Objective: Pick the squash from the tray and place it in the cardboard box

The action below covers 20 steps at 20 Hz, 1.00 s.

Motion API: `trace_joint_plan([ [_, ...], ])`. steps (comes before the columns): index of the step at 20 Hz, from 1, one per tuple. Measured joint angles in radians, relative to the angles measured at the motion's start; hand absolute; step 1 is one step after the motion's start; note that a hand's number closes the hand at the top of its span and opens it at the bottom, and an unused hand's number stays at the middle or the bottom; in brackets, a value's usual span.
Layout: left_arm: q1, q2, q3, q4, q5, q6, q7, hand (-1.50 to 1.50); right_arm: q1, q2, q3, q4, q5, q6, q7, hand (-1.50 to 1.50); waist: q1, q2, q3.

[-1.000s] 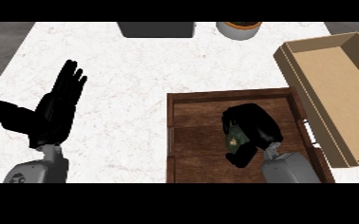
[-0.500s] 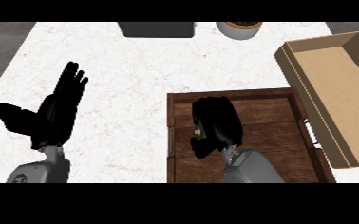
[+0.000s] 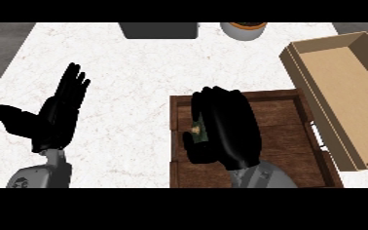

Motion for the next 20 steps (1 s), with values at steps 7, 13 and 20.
trace_joint_plan([
  [7, 0.002, 0.009, 0.007, -0.017, 0.010, -0.008, 0.014, 0.00, -0.098, -0.006, -0.150, -0.134, 0.042, -0.010, 0.155, 1.50, -0.001, 0.000, 0.000],
  [13, -0.008, 0.009, 0.013, -0.017, 0.011, -0.003, 0.018, 0.00, -0.131, -0.070, -0.348, -0.178, 0.001, 0.030, 0.155, 1.50, -0.001, 0.002, 0.000],
  [20, 0.007, -0.013, -0.015, -0.033, -0.010, 0.008, 0.018, 0.00, -0.131, -0.190, -0.575, -0.078, -0.101, 0.012, 0.035, 1.50, 0.003, 0.003, 0.000],
])
